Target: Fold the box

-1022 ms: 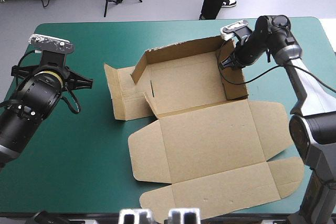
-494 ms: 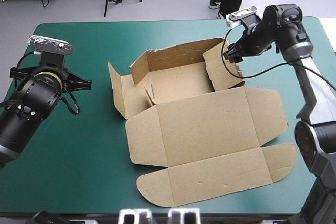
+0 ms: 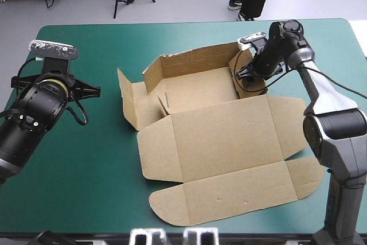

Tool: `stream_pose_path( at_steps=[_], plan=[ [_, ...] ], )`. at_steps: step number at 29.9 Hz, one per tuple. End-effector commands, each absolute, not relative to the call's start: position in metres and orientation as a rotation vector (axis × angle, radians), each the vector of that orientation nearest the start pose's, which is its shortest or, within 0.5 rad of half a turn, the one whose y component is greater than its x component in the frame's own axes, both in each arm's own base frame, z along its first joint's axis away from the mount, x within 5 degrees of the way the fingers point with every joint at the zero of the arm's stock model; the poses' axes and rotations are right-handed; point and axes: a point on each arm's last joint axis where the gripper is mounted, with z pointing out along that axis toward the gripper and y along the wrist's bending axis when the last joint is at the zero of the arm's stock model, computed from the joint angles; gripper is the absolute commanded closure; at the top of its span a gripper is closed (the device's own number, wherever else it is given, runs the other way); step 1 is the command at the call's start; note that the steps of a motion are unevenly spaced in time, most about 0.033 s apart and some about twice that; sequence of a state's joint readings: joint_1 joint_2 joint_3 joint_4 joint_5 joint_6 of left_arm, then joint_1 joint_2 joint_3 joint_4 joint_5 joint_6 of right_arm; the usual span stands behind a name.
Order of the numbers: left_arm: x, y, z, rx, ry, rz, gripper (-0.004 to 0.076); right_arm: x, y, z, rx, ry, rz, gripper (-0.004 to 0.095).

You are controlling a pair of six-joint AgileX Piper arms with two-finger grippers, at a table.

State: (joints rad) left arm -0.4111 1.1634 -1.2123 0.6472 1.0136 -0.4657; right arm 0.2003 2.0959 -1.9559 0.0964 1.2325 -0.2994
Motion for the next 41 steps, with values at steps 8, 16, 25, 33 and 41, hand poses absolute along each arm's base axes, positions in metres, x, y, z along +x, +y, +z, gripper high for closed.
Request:
stream_pose_path(
  at_steps=[8,16,25,33,41],
  plan=[
    [0.220,-0.042,0.417,0.087,2.150,0.384,0.0715,0.433,0.100,0.300,-0.743,2.686,0.156,0.0891],
    [0.218,-0.035,0.417,0.079,2.162,0.482,0.0714,0.419,0.100,0.329,-0.756,2.609,0.185,0.0926],
    [0.223,-0.038,0.421,0.108,2.100,0.457,0.0710,0.356,0.067,0.436,-0.677,2.337,0.215,0.0926],
    [0.236,-0.031,0.425,0.021,2.014,0.334,0.0710,0.314,0.016,0.488,-0.507,2.180,0.275,0.0926],
    [0.264,0.012,0.406,-0.224,2.075,0.169,0.0710,0.291,0.001,0.510,-0.459,2.090,0.300,0.0926]
  ],
)
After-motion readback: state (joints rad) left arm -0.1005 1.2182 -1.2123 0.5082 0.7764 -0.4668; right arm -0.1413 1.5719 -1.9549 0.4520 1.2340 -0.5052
